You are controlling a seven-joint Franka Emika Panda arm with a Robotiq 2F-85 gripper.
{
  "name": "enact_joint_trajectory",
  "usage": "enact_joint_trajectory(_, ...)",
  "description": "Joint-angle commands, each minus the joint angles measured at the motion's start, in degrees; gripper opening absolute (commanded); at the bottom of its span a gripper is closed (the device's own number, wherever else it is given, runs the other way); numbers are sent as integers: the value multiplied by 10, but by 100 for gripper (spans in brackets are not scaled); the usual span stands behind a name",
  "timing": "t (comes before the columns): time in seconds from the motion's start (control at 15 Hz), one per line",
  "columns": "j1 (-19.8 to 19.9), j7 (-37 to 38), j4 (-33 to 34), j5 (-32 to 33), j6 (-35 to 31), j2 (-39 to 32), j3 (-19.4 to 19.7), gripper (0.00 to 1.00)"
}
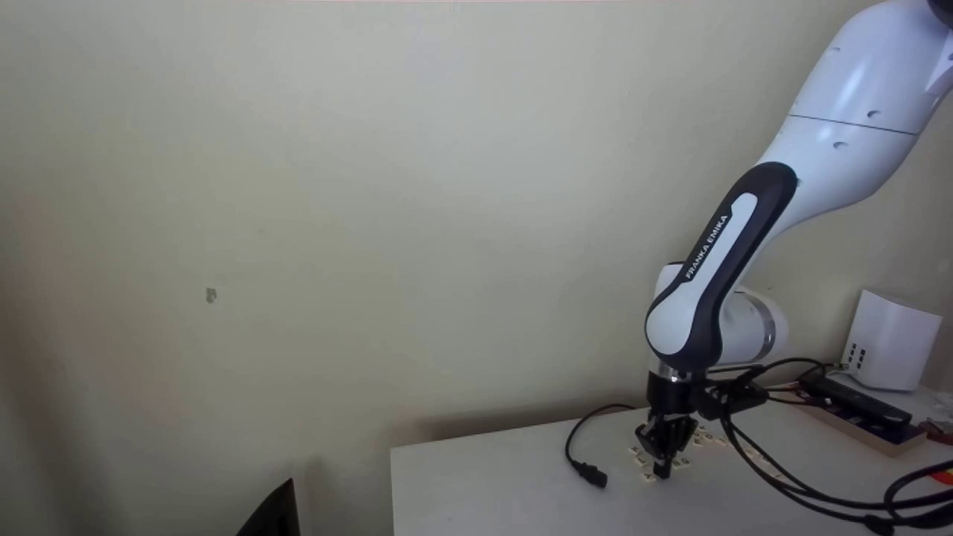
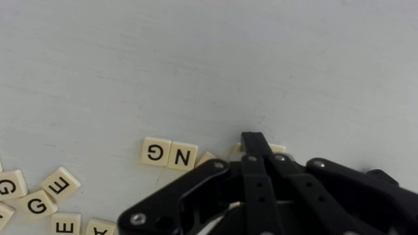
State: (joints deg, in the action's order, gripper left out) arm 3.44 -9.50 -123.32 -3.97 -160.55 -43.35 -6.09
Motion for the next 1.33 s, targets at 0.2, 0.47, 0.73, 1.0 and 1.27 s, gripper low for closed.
enact_joint_trajectory(0.2,-15,3,44,19,25,-36,3,0)
enact_joint_trajectory(0.47,-16,5,60,17,41,-41,6,0)
enact_joint_trajectory(0.73,-14,6,72,15,54,-46,9,0)
enact_joint_trajectory(1.0,-12,8,86,13,60,-53,11,0)
enact_joint_trajectory(1.27,-8,7,100,10,65,-61,12,0)
